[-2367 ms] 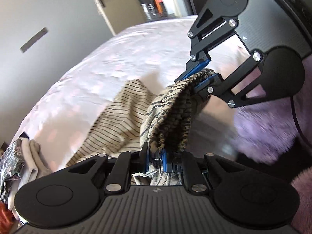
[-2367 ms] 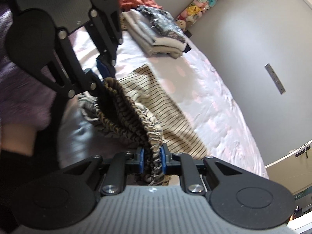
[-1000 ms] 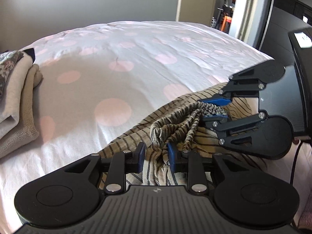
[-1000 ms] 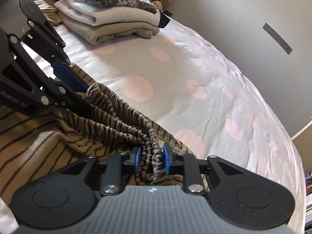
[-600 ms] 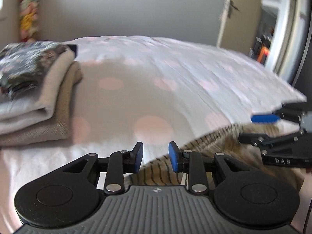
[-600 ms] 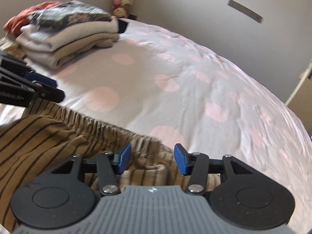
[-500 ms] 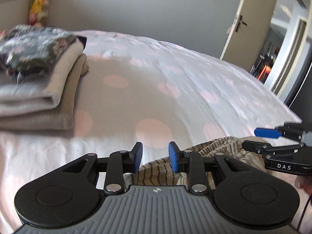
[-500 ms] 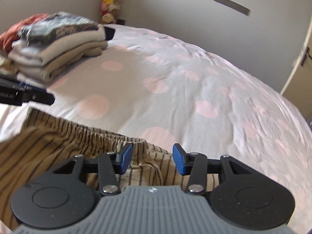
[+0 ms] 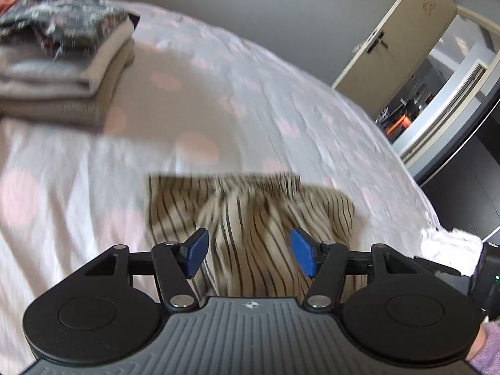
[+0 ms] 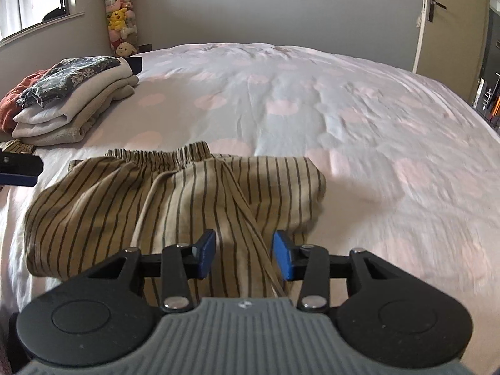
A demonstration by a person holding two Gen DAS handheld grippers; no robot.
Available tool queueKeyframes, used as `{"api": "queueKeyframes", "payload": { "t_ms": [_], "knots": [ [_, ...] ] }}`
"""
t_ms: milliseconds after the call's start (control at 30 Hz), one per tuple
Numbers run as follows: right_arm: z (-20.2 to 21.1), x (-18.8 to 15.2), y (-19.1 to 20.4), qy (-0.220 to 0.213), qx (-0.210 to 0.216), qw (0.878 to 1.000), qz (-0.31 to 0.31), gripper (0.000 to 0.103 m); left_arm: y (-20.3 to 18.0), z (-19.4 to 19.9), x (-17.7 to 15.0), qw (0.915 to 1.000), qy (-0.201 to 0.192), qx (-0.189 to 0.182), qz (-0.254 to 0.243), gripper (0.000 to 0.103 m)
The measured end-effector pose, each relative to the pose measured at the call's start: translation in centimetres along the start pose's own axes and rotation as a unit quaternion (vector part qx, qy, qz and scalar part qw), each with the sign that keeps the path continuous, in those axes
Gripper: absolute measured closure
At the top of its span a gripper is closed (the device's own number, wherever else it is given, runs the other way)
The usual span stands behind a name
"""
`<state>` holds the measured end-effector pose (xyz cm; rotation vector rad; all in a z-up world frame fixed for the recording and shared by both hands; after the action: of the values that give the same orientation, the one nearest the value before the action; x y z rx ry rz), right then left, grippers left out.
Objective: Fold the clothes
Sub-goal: 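Lower the hem onto the garment and open both tools, then grasp the folded striped trousers' edge with both tools side by side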
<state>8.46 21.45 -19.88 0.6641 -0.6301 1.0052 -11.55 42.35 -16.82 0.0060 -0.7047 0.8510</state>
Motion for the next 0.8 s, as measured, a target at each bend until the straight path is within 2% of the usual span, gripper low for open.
{"api": "queueKeyframes", "payload": {
  "t_ms": [100,200,233,267,300,333,367,433,533,633,700,800],
  "knots": [
    [0.8,-1.5,-1.2,-0.003,0.009,1.0,-0.03,0.055,-1.4,-0.3,-1.7,0.9978,0.047,0.019,-0.044,0.044],
    [0.4,-2.2,-1.9,0.0,0.014,0.999,-0.044,0.051,-2.8,-1.0,-3.0,0.9907,0.079,0.049,-0.099,0.046],
    [0.2,-2.4,-2.1,0.002,0.017,0.999,-0.047,0.053,-3.1,-1.4,-3.5,0.9877,0.083,0.061,-0.118,0.05],
    [0.0,-2.6,-2.2,0.004,0.022,0.998,-0.051,0.054,-3.3,-1.8,-3.8,0.9847,0.093,0.072,-0.129,0.066],
    [-0.3,-2.8,-2.4,0.008,0.026,0.998,-0.057,0.065,-3.3,-2.3,-4.1,0.9814,0.104,0.087,-0.135,0.076],
    [-0.5,-3.0,-2.6,0.012,0.028,0.997,-0.065,0.082,-3.3,-2.8,-4.4,0.9776,0.116,0.104,-0.142,0.085],
    [-0.6,-3.1,-2.9,0.013,0.033,0.997,-0.074,0.086,-3.3,-3.1,-4.5,0.976,0.12,0.111,-0.144,0.091],
    [-0.4,-3.2,-3.6,0.005,0.04,0.995,-0.093,0.097,-3.2,-3.0,-4.4,0.9772,0.114,0.116,-0.137,0.095],
    [0.6,-3.1,-4.6,-0.03,0.03,0.992,-0.116,0.1,-2.0,-2.1,-4.0,0.9804,0.093,0.141,-0.101,0.099],
    [1.1,-2.8,-5.3,-0.047,0.014,0.991,-0.127,0.1,-0.7,-1.9,-3.9,0.9768,0.098,0.174,-0.077,0.1],
    [0.5,-2.9,-5.3,-0.038,0.005,0.992,-0.121,0.101,-0.2,-2.2,-3.9,0.9712,0.107,0.2,-0.072,0.102],
    [-0.5,-3.2,-5.3,-0.025,-0.013,0.994,-0.109,0.101,-0.2,-3.8,-4.3,0.955,0.134,0.248,-0.094,0.102]
  ]
}}
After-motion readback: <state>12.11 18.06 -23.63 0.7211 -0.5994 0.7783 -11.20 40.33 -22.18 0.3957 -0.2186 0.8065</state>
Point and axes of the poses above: each gripper's, at about its wrist camera, not at the fingertips, and z roughly against the way its jaws point, y to its left, x to its top, the point moved 4 cm from there along -z, roughly the way its jaws point, and after that the axes turned 14 degrees about x, right-handed, at the moved point
